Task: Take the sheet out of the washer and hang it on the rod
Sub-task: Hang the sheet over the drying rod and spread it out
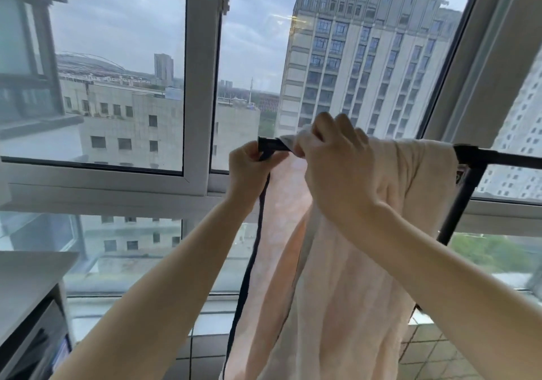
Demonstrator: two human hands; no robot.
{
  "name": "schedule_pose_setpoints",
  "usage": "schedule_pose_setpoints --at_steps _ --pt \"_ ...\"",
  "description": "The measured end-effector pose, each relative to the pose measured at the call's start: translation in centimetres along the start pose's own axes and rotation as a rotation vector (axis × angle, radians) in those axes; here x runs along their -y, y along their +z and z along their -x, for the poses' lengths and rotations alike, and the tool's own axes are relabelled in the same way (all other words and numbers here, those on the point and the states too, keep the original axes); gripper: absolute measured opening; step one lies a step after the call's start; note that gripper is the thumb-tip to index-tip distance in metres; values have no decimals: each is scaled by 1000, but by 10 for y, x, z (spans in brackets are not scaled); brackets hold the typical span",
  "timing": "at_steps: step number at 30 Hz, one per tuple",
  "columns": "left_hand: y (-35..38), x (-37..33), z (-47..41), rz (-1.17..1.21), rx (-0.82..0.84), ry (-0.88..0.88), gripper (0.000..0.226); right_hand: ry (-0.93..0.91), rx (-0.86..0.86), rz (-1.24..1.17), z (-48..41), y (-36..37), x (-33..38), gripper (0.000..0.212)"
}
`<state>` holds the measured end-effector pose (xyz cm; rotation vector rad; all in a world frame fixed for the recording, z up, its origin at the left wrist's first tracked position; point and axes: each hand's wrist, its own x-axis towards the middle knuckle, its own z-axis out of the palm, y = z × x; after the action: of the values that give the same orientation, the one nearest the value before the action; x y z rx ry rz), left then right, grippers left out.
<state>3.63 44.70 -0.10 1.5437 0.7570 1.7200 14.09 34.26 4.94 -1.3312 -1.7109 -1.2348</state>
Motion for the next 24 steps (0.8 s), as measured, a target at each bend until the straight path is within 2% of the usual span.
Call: schedule_pose_setpoints --at_steps 2,4,9,12,17,20,22,23,24 --pt "-2 19 18 -108 53 38 35 19 20 -29 24 10 5 30" --pt "-7 39 31 -192 100 34 36 84 106 -58 47 20 10 39" --pt "-29 69 58 -228 260 -55 15 172 467 -138 96 36 30 22" --pt "-47 89 78 -273 382 -117 4 129 637 -129 131 43 42 13" --pt "-75 135 120 -426 505 -224 13 63 841 -170 188 50 67 10" --pt "-84 152 141 -474 512 -261 16 22 954 -191 204 54 80 42" --pt "-87 160 152 -490 497 -260 30 -20 983 -134 211 59 89 60" --pt "-88 164 156 -502 483 -251 36 5 994 -109 213 61 93 60" --pt "-89 168 159 -523 473 -258 37 31 1032 -103 215 61 94 49"
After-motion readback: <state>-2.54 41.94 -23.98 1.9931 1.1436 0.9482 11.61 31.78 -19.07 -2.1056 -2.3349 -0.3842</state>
